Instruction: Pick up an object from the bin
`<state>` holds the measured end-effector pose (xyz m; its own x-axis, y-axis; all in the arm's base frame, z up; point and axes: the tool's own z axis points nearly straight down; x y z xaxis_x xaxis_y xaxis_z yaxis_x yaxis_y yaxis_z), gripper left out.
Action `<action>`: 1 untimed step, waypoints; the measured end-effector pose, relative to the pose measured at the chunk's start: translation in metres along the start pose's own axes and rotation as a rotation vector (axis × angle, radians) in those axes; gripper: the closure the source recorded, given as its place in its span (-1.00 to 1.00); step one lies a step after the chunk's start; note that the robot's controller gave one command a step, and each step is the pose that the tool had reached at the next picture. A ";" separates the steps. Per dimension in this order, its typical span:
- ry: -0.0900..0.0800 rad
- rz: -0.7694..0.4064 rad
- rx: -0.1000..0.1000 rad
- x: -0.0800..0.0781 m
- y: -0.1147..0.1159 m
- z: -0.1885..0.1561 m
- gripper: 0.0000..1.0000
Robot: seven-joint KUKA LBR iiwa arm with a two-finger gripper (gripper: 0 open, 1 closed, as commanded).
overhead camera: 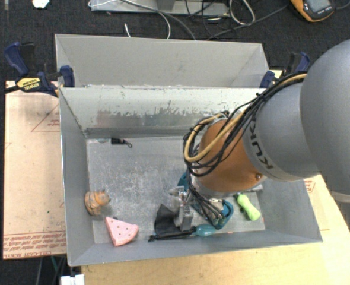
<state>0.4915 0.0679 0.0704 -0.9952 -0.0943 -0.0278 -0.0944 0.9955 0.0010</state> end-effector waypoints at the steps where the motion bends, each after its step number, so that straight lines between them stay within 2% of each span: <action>1: 0.002 -0.073 0.000 -0.014 0.000 -0.049 1.00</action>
Offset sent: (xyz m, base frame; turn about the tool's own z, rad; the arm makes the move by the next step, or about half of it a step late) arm 0.0192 0.0437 0.1975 -0.2581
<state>0.5045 0.0692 0.1202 -0.9856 -0.1672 -0.0259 -0.1672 0.9859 -0.0010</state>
